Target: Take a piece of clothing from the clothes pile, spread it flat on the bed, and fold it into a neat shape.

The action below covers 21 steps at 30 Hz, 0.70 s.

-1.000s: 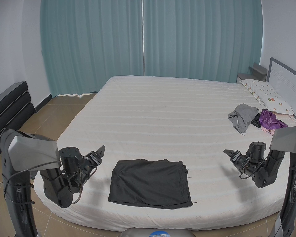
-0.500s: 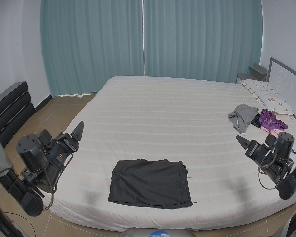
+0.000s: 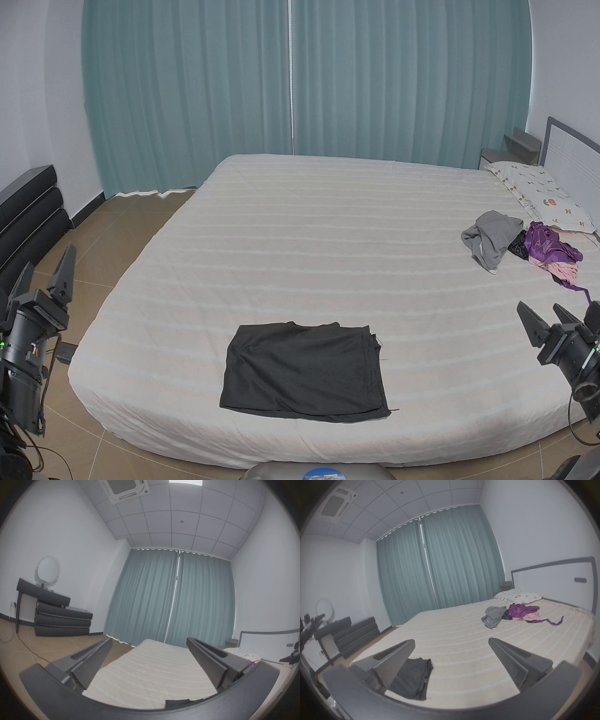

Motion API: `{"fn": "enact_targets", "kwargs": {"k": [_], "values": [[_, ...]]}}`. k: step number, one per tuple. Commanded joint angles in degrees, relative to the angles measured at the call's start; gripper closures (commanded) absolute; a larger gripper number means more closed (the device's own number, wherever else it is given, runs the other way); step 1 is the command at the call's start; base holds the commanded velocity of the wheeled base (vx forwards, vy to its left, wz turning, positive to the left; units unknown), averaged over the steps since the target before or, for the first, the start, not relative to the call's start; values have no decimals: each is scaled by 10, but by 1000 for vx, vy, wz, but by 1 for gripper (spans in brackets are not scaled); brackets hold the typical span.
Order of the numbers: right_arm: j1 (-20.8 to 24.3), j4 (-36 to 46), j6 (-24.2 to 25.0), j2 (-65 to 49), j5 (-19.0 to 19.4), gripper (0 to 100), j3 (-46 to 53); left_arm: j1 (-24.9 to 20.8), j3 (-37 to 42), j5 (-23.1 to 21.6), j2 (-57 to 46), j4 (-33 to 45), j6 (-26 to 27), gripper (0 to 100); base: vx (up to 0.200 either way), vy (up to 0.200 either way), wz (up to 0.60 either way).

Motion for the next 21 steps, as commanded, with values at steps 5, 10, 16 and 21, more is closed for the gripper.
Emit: {"fn": "enact_targets", "kwargs": {"k": [5,10,16,21], "values": [[-19,408,-114,-450,-33,0,11,26,8,28,-419,367,120,0,0,0,0],[-103,478,-133,-521,-4,0,-2,94,-14,14,-564,537,131,0,0,0,0],[-193,618,-147,-589,19,0,-93,151,-40,11,-657,608,133,0,0,0,0],[-208,742,-197,-685,33,0,-104,204,-67,11,-668,620,138,0,0,0,0]]}}
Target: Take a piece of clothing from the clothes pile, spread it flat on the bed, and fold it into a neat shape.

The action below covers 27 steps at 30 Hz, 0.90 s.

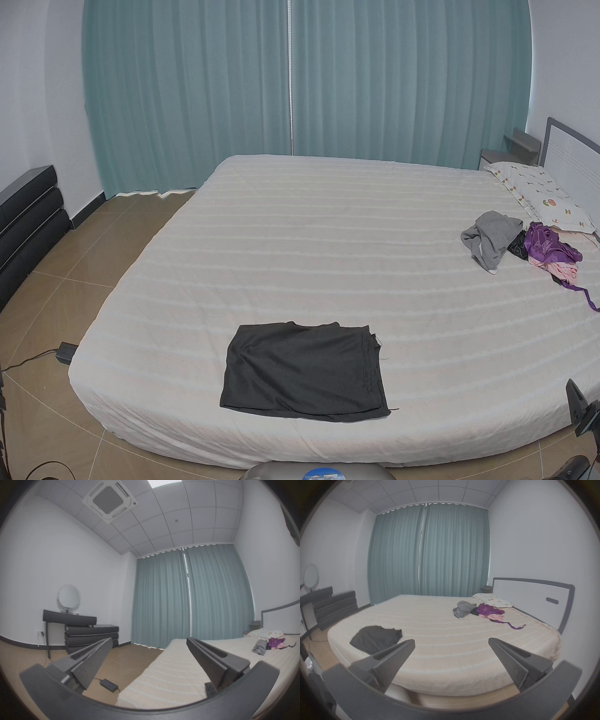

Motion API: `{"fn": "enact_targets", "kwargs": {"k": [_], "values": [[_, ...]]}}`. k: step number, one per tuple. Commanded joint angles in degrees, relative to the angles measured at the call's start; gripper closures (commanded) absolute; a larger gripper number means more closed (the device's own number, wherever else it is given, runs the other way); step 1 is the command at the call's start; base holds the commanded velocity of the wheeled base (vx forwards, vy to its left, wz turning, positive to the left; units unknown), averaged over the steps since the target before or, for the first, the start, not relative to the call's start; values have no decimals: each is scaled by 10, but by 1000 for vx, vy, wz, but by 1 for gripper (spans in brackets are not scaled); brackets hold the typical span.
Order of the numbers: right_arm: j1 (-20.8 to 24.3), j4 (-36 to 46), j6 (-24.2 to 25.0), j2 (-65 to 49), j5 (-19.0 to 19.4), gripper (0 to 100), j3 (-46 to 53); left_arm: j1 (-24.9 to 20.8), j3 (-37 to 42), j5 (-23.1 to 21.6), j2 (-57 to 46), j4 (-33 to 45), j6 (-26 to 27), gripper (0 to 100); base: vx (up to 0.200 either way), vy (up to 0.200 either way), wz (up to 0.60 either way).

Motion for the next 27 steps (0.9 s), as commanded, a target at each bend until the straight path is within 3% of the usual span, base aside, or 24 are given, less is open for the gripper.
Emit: {"fn": "enact_targets", "kwargs": {"k": [1,9,11,13,15,16,20,22,23,24,27], "values": [[-93,171,-66,-209,15,0,-63,125,-51,-7,-172,109,35,0,0,0,0],[-93,95,-66,-209,25,0,-18,113,-8,-17,-191,130,32,0,0,0,0],[-93,-28,-72,-209,53,0,55,113,34,-83,-191,85,28,0,0,0,0],[-93,-49,-72,-209,83,0,56,114,34,-138,-191,79,14,0,0,0,0],[-93,-70,-69,-209,87,0,56,113,34,-154,-191,79,2,0,0,0,0],[-93,-71,-69,-209,87,0,56,113,34,-154,-191,81,1,0,0,0,0],[-93,-11,-62,-209,90,0,56,113,34,-168,-191,222,-34,0,0,0,0],[-93,-9,-60,-209,93,0,56,113,34,-170,-191,232,-39,0,0,0,0],[-93,-7,-31,-209,101,0,55,113,34,-202,-191,314,-92,0,0,0,0],[-93,-7,-26,-209,101,0,55,113,34,-218,-191,310,-123,0,0,0,0],[-93,-3,-25,-209,105,0,53,113,34,-244,-191,304,-139,0,0,0,0]]}}
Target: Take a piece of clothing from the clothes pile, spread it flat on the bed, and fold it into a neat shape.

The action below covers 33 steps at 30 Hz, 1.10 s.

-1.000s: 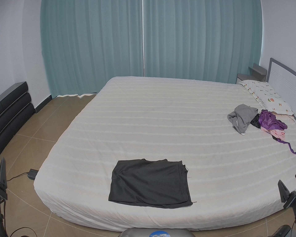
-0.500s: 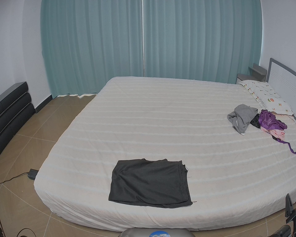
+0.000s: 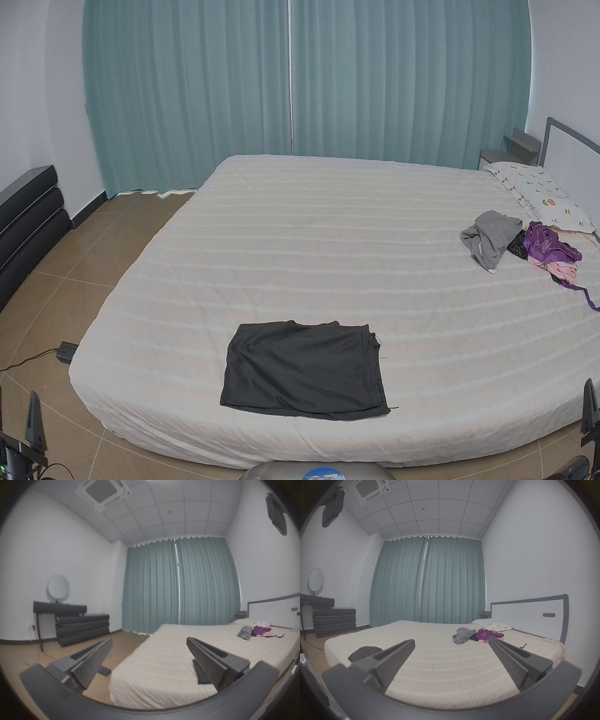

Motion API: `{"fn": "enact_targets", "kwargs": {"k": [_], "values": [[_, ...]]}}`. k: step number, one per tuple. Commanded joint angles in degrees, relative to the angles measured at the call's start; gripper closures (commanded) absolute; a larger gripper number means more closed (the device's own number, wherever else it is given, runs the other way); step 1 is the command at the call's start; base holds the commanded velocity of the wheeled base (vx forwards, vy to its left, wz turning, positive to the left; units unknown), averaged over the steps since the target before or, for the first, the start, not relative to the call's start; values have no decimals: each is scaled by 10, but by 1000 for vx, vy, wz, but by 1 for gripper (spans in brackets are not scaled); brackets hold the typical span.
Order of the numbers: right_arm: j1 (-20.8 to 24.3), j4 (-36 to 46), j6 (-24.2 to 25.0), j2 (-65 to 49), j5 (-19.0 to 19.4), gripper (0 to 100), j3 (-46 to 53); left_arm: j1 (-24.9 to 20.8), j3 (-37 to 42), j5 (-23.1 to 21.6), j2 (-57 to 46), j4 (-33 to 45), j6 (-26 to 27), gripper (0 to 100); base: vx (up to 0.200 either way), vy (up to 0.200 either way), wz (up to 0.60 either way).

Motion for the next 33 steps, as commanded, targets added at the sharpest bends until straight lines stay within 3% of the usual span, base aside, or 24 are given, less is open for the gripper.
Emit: {"fn": "enact_targets", "kwargs": {"k": [1,4,7,14,17,27,29,33], "values": [[-2,39,19,-7,21,0,9,3,11,-68,-7,47,-67,0,0,0,0],[-3,58,19,-7,47,0,4,3,11,-97,-7,55,-33,0,0,0,0],[-4,77,20,-5,45,0,-3,3,11,-117,-7,76,-5,0,0,0,0],[-4,77,40,-6,59,0,-3,3,11,-119,-7,75,-7,0,0,0,0],[-4,78,46,-6,95,0,-3,4,11,-120,-7,75,-7,0,0,0,0],[-3,78,48,-6,112,0,-3,4,11,-116,-7,76,-11,0,0,0,0],[-2,78,48,-6,149,0,-3,4,11,-115,-7,76,-23,0,0,0,0],[-2,83,48,-6,164,0,-5,4,11,-118,-7,75,-9,0,0,0,0]]}}
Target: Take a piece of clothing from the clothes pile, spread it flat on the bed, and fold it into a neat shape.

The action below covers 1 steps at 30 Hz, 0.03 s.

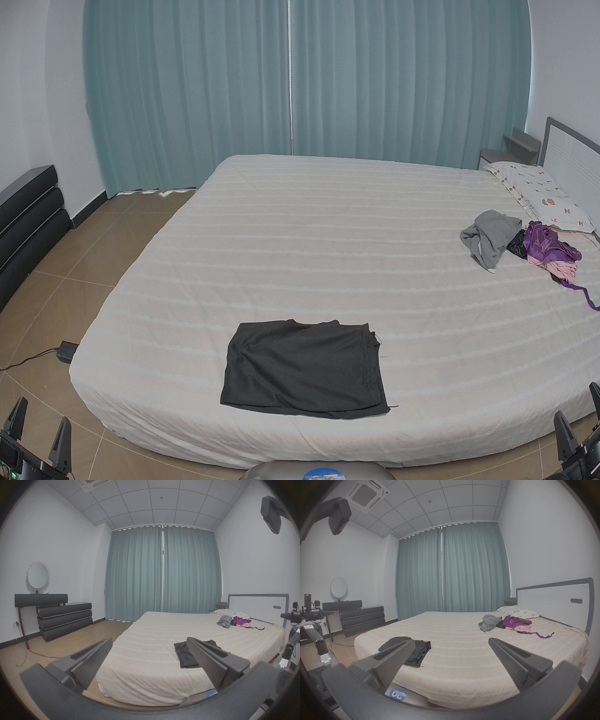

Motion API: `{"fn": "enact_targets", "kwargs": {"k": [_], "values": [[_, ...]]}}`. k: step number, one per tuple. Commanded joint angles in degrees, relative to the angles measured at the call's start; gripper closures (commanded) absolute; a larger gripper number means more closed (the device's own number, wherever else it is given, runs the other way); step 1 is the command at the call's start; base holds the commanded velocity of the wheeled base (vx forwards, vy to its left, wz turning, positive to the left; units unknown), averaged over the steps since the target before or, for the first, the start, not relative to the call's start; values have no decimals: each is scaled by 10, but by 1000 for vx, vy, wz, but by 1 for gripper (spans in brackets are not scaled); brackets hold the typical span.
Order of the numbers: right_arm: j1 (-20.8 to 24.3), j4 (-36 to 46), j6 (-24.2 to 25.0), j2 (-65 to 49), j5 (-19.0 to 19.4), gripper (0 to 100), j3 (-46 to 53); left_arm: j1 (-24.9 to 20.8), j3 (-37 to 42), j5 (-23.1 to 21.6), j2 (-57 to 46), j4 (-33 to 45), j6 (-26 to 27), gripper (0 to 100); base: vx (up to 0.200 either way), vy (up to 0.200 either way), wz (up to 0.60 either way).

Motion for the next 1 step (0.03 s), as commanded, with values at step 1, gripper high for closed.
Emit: {"fn": "enact_targets", "kwargs": {"k": [1], "values": [[0,2,0,-6,5,0,-2,0,10,-2,-6,-1,9,0,0,0,0]]}}
